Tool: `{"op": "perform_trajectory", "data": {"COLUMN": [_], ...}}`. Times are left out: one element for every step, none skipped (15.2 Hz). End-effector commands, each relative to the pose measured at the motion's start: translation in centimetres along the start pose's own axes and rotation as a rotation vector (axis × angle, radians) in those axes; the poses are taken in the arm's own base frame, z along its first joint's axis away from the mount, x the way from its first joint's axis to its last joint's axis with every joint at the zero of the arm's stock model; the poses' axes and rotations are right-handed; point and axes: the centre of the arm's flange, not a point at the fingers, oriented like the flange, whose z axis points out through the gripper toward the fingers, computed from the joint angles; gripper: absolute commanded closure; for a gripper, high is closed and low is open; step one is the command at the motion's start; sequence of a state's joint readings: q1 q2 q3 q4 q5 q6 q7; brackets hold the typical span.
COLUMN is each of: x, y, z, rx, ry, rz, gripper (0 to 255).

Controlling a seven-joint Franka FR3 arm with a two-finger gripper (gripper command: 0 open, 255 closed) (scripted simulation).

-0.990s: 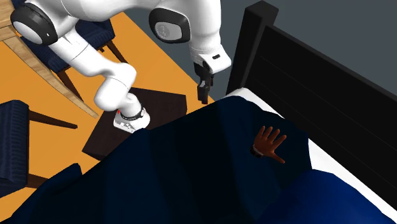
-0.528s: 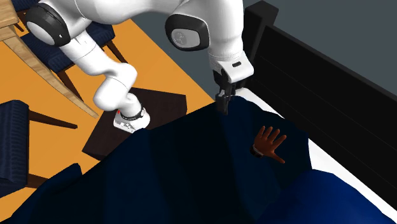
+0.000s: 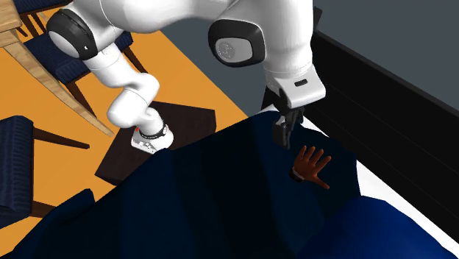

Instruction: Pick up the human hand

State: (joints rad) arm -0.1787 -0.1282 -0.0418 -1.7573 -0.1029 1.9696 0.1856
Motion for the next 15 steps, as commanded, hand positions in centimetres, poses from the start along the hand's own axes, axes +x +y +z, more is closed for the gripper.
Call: {"op": "perform_trajectory", "data": {"x": [2.1,3.0,4.0,4.9,5.8,5.9,5.7,5.6,5.4,5.2,5.0,4.8,4.6,4.6,4.5], "y": [0.6,1.1,1.6,2.1,2.6,2.7,2.7,2.6,2.6,2.6,2.6,2.6,2.5,2.5,2.5], "z": [-0.4,-0.5,-0.7,-0.9,-1.2,-1.2,-0.7,-0.2,0.3,0.8,1.3,1.8,2.6,2.6,2.6], "rx": [-0.005,-0.007,-0.009,-0.012,-0.014,-0.014,-0.014,-0.014,-0.014,-0.014,-0.014,-0.014,-0.014,-0.014,-0.014], "ry": [0.031,0.046,0.062,0.077,0.092,0.093,0.093,0.093,0.093,0.093,0.093,0.093,0.093,0.093,0.093], "rz": [0.043,0.064,0.085,0.106,0.127,0.129,0.129,0.129,0.129,0.129,0.129,0.129,0.129,0.129,0.129], "gripper": [0,0,0,0,0,0,0,0,0,0,0,0,0,0,0]}}
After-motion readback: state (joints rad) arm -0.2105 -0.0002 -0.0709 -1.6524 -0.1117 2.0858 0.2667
